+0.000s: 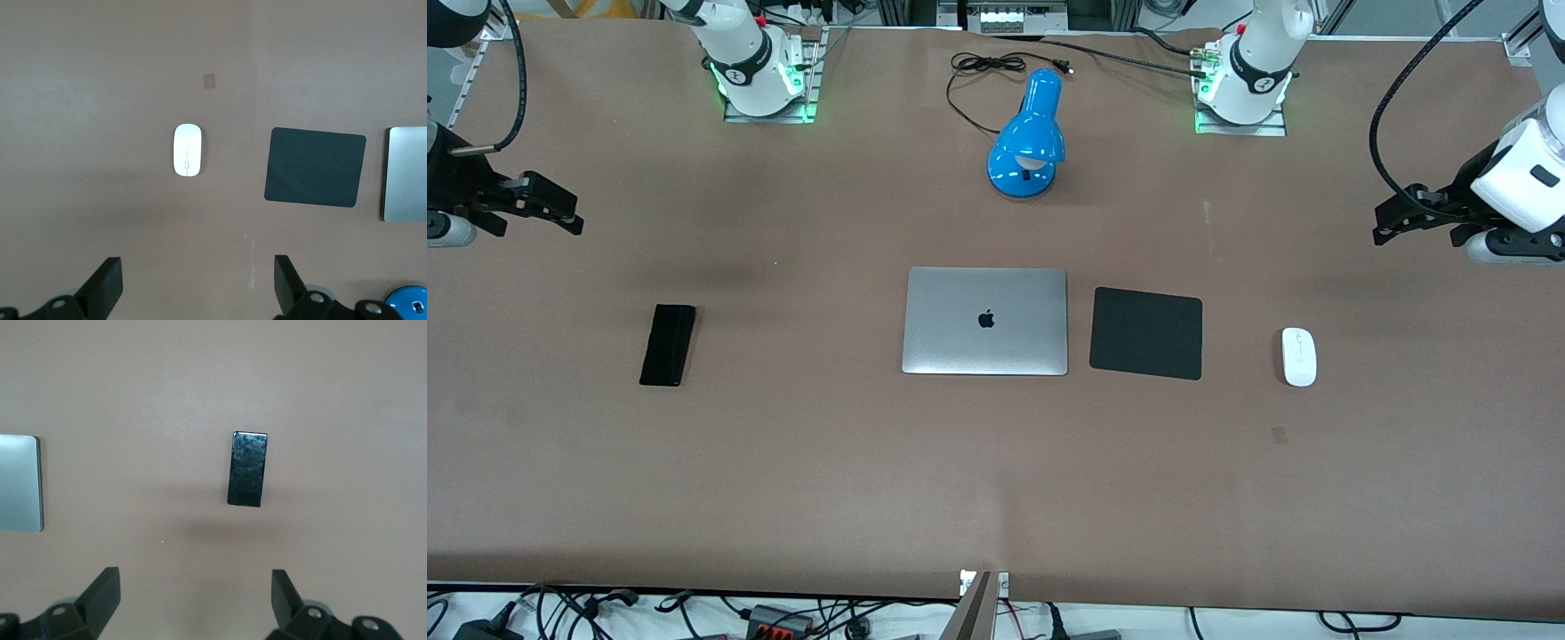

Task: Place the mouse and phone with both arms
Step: 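Reach the right gripper to the black phone while the left gripper reaches the mouse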

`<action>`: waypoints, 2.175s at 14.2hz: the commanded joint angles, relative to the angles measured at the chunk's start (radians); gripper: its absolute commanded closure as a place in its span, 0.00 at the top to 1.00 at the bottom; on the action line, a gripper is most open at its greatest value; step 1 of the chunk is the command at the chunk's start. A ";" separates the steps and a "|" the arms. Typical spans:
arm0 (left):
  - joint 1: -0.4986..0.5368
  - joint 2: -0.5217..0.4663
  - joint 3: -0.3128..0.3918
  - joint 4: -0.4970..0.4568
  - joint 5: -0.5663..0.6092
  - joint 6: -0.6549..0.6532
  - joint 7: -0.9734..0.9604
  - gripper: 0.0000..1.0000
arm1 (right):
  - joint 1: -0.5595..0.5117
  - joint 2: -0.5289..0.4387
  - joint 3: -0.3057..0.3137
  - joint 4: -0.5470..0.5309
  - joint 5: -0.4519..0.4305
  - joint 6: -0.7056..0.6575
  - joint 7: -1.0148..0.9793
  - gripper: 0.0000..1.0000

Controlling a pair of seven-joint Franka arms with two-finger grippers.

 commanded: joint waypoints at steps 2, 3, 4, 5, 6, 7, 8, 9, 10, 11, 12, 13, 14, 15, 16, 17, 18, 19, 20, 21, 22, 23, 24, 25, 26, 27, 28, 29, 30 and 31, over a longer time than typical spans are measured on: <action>-0.004 -0.002 0.000 0.005 -0.008 -0.002 0.000 1.00 | -0.001 0.011 -0.001 0.027 -0.013 -0.020 0.016 1.00; -0.004 -0.001 -0.004 0.006 0.010 -0.002 0.000 1.00 | -0.001 0.011 -0.001 0.029 -0.012 -0.020 0.016 1.00; -0.004 -0.001 -0.006 0.014 0.018 -0.002 0.000 1.00 | -0.001 0.011 -0.001 0.030 -0.013 -0.020 0.016 1.00; -0.004 0.002 -0.006 0.015 0.018 -0.002 0.002 1.00 | -0.001 0.014 -0.001 0.030 -0.015 -0.020 0.011 1.00; -0.004 0.005 -0.006 0.017 0.018 -0.004 0.005 1.00 | -0.001 0.014 -0.001 0.029 -0.015 -0.022 0.013 1.00; -0.004 0.007 -0.006 0.017 0.020 -0.005 0.005 1.00 | -0.002 0.014 -0.001 0.026 -0.015 -0.022 0.019 1.00; -0.004 0.011 -0.006 0.017 0.020 -0.005 0.003 1.00 | -0.010 0.014 -0.001 0.024 -0.016 -0.020 0.021 1.00; -0.004 0.020 -0.003 0.017 0.020 -0.007 0.005 1.00 | -0.010 0.014 -0.001 0.023 -0.016 -0.020 0.022 1.00; -0.004 0.030 -0.001 0.018 0.018 -0.036 0.003 1.00 | -0.010 0.014 -0.001 0.018 -0.016 -0.020 0.022 1.00; -0.004 0.031 0.002 0.020 0.018 -0.068 -0.001 1.00 | -0.012 0.016 -0.001 0.009 -0.016 -0.020 0.025 1.00; -0.004 0.031 0.006 0.022 0.018 -0.080 0.000 1.00 | -0.010 0.020 -0.001 -0.005 -0.016 -0.019 0.036 1.00; -0.004 0.031 0.008 0.020 0.018 -0.082 0.002 1.00 | -0.010 0.025 -0.001 -0.017 -0.019 -0.014 0.050 1.00; -0.001 0.039 0.008 0.022 0.018 -0.079 0.002 1.00 | -0.007 0.037 -0.001 -0.025 -0.027 -0.010 0.053 1.00; 0.002 0.051 0.008 0.023 0.017 -0.076 0.003 1.00 | -0.007 0.053 -0.001 -0.027 -0.032 -0.002 0.053 1.00; 0.004 0.065 0.008 0.032 0.015 -0.073 0.008 1.00 | -0.010 0.071 -0.001 -0.028 -0.033 0.010 0.053 1.00; 0.012 0.088 0.008 0.058 0.018 -0.073 0.014 1.00 | -0.010 0.094 -0.001 -0.036 -0.035 0.031 0.053 1.00; 0.019 0.121 0.008 0.081 0.018 -0.073 0.019 1.00 | -0.012 0.120 -0.001 -0.043 -0.058 0.054 0.053 1.00; 0.021 0.164 0.008 0.104 0.018 -0.073 0.020 1.00 | -0.013 0.134 -0.001 -0.062 -0.073 0.087 0.057 1.00; 0.019 0.221 0.008 0.112 0.020 -0.070 0.020 1.00 | -0.013 0.142 -0.001 -0.086 -0.075 0.122 0.059 1.00; 0.021 0.273 0.008 0.114 0.020 -0.062 0.020 1.00 | -0.015 0.142 -0.001 -0.117 -0.075 0.156 0.059 1.00; 0.030 0.321 0.008 0.095 0.020 -0.009 0.022 1.00 | -0.024 0.142 -0.001 -0.154 -0.075 0.197 0.059 1.00; 0.045 0.339 0.008 0.063 0.021 0.063 0.023 1.00 | -0.027 0.145 -0.001 -0.187 -0.075 0.241 0.062 1.00; 0.048 0.350 0.008 0.020 0.021 0.149 0.035 1.00 | -0.031 0.158 -0.001 -0.215 -0.075 0.290 0.065 1.00; 0.047 0.360 0.008 -0.035 0.023 0.248 0.052 1.00 | -0.041 0.180 -0.001 -0.230 -0.075 0.326 0.065 1.00; 0.049 0.360 0.008 -0.088 0.023 0.337 0.057 1.00 | -0.048 0.212 -0.001 -0.234 -0.075 0.357 0.067 1.00; 0.049 0.358 0.008 -0.148 0.023 0.423 0.057 1.00 | -0.051 0.241 -0.001 -0.234 -0.075 0.378 0.065 1.00; 0.050 0.357 0.008 -0.196 0.023 0.488 0.059 1.00 | -0.059 0.272 -0.001 -0.234 -0.075 0.407 0.067 1.00; 0.052 0.358 0.008 -0.245 0.023 0.560 0.059 1.00 | -0.065 0.305 -0.001 -0.234 -0.075 0.436 0.067 1.00; 0.056 0.360 0.008 -0.289 0.023 0.637 0.059 1.00 | -0.073 0.335 -0.001 -0.234 -0.075 0.462 0.071 1.00; 0.058 0.361 0.008 -0.334 0.023 0.716 0.063 1.00 | -0.074 0.362 -0.001 -0.234 -0.075 0.492 0.071 1.00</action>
